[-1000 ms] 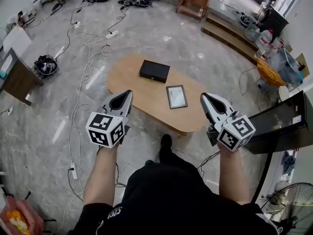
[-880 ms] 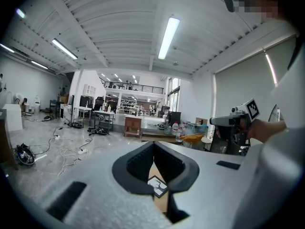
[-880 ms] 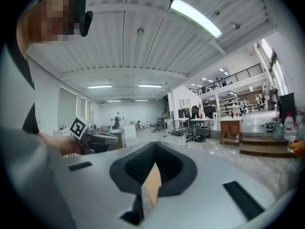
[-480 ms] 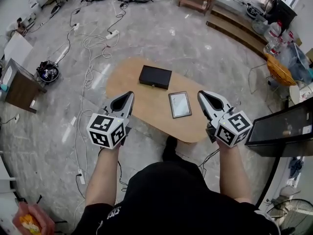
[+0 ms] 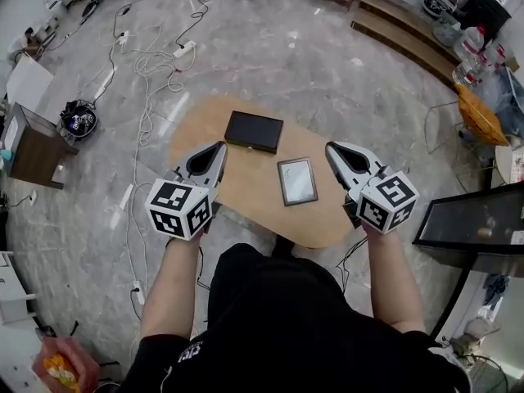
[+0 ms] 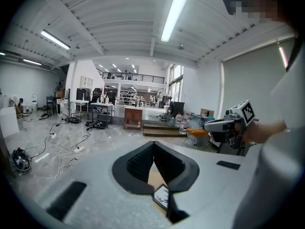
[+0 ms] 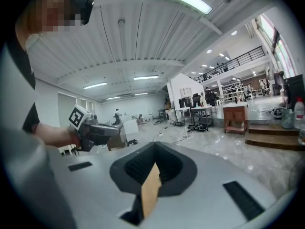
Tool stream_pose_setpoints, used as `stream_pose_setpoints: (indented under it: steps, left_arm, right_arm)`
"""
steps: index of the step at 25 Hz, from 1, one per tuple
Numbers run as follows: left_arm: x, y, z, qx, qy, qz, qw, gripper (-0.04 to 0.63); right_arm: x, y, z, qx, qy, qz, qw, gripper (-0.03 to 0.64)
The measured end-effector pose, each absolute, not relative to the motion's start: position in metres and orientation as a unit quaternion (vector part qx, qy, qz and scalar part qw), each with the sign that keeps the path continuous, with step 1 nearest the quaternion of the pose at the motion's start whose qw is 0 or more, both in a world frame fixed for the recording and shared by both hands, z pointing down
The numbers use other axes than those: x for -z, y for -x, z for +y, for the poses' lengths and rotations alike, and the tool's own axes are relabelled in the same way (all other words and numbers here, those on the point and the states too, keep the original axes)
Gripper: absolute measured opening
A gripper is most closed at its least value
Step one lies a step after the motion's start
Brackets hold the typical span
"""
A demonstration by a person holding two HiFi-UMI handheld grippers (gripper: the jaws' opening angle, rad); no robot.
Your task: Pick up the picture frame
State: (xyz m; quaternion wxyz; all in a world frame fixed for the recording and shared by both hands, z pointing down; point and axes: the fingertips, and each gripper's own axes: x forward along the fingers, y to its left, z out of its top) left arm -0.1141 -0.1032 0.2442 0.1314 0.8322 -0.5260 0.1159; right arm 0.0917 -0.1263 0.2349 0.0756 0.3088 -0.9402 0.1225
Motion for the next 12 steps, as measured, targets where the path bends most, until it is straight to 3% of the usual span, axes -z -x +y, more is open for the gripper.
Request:
stream_pose_setpoints:
  steps: [12]
  left_arm:
    - [-0.294,0.106,-0.160,-0.124,-0.839,-0.502,0.169,0.009]
  right_arm:
    - [-0.283,-0.099,-0.170,-0.162,-0.336,-0.921,0.113,0.008]
